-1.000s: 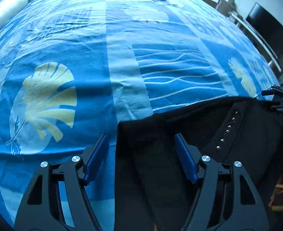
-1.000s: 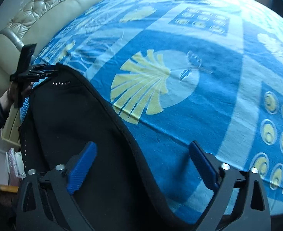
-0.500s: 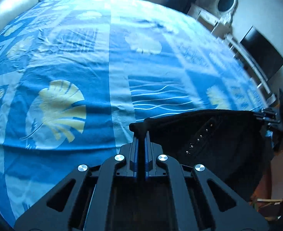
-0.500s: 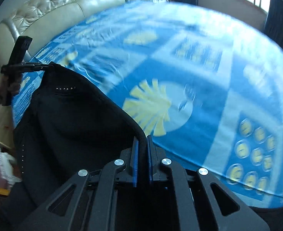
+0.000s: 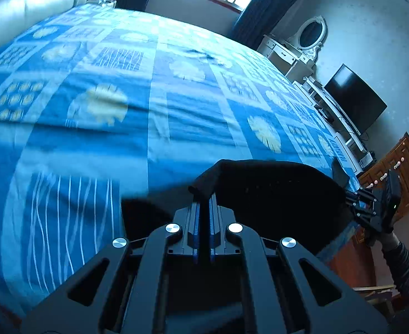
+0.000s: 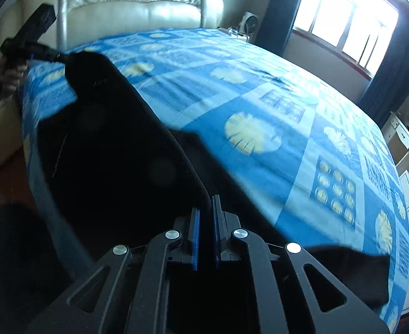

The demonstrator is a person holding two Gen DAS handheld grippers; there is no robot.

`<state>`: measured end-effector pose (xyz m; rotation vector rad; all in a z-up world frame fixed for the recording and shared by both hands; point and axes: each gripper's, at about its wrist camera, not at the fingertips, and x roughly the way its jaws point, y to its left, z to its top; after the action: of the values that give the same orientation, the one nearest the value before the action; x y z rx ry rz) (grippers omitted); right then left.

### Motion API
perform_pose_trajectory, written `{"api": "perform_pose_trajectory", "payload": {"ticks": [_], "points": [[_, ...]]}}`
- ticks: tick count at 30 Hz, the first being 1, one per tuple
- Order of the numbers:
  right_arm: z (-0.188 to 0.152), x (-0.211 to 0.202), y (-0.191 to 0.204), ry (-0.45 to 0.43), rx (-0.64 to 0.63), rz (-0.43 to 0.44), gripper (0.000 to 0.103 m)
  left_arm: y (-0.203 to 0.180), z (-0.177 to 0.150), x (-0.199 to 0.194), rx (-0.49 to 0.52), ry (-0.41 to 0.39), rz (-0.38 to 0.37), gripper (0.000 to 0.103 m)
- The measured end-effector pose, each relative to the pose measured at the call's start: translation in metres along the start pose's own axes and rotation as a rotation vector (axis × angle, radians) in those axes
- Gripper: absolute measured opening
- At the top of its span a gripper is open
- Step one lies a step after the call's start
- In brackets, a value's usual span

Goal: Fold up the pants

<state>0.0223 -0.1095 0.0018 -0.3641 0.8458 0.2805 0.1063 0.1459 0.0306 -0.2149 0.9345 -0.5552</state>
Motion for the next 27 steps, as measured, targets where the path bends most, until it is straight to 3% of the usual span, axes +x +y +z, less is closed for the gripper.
{"api": "perform_pose_trajectory", "payload": {"ticks": [4, 13, 15, 16, 17, 19, 23, 27], "points": [[-0.026, 0.001, 0.025, 0.041, -0.028, 0.008, 0.008, 0.004, -0.043, -0.006, -0.054, 0.022, 0.011, 0.005], [-0.057, 0.017, 0.062, 0.118, -0.057, 0.003, 0.011, 0.029, -0.1, 0.006, -0.15, 0.106, 0.071, 0.007], [-0.057, 0.012, 0.057, 0.122, 0.003, 0.021, 0.018, 0.035, -0.109, 0.001, -0.191, 0.094, 0.082, 0.009], [-0.057, 0.006, 0.051, 0.121, 0.047, 0.041, 0.025, 0.037, -0.113, -0.002, -0.209, 0.086, 0.078, 0.017], [-0.058, 0.001, 0.045, 0.115, 0.094, 0.075, 0.04, 0.039, -0.118, -0.008, -0.237, 0.077, 0.064, 0.03], [-0.063, -0.011, 0.034, 0.09, 0.191, 0.132, 0.053, 0.042, -0.127, -0.019, -0.318, 0.048, 0.028, 0.039], [-0.076, -0.023, 0.003, 0.063, 0.438, 0.254, 0.056, 0.038, -0.133, -0.024, -0.398, 0.016, -0.026, 0.048], [-0.103, -0.018, -0.037, 0.048, 0.778, 0.383, 0.057, 0.029, -0.127, -0.013, -0.456, 0.005, -0.043, 0.05]]}}
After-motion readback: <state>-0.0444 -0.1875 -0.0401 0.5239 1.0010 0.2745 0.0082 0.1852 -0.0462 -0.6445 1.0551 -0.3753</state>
